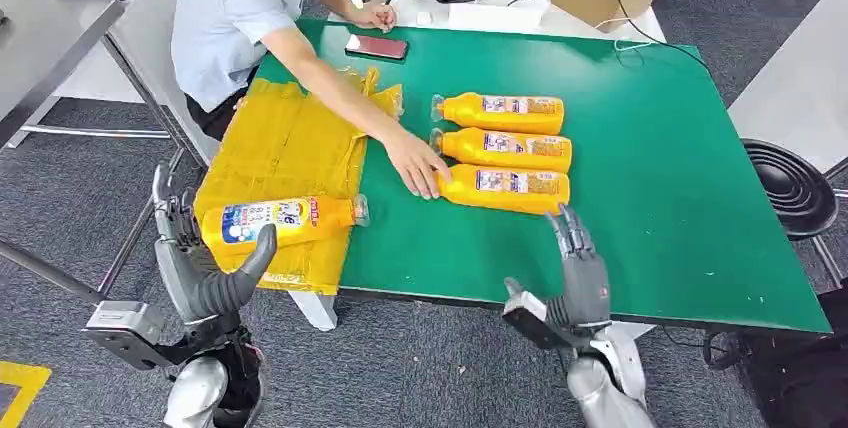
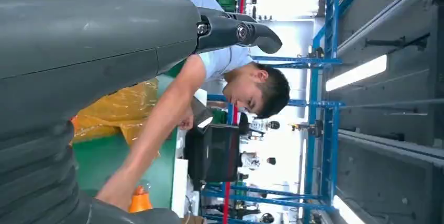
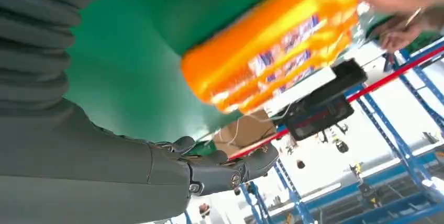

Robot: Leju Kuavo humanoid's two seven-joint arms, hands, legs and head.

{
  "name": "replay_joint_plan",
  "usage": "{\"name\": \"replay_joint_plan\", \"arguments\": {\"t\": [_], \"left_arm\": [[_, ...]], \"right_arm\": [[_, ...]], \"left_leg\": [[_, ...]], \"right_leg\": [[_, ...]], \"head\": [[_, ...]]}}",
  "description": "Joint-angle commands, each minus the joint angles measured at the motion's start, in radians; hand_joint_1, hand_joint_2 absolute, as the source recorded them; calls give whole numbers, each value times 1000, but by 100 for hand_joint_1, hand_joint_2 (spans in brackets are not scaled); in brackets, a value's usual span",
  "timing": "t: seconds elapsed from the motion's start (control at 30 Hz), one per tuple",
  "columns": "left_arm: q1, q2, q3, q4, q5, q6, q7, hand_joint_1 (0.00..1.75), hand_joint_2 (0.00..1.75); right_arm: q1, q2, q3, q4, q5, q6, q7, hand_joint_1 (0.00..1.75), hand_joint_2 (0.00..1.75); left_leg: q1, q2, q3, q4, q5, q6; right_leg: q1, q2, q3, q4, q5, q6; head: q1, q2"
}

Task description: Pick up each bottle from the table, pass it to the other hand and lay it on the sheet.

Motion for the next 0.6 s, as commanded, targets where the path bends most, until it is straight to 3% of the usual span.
{"name": "replay_joint_plan", "arguments": {"t": [0.03,0.4,0.6], "left_arm": [[-37,38,-49,98,-17,19,14,0,175],[-77,53,-85,206,-77,30,50,0,175],[-128,39,-100,229,-84,14,59,0,175]], "right_arm": [[-106,-11,-23,146,0,16,6,0,175],[-139,15,-11,217,-21,48,12,0,175],[-234,30,18,393,27,52,98,0,175]], "left_leg": [[0,2,5,-2,-1,-1],[0,1,4,-2,-1,-1],[0,2,3,-1,-1,-1]], "right_leg": [[0,0,5,-1,-1,-2],[0,-1,4,-1,-1,-1],[1,1,3,-1,0,-2]], "head": [[0,0],[0,0],[0,0]]}}
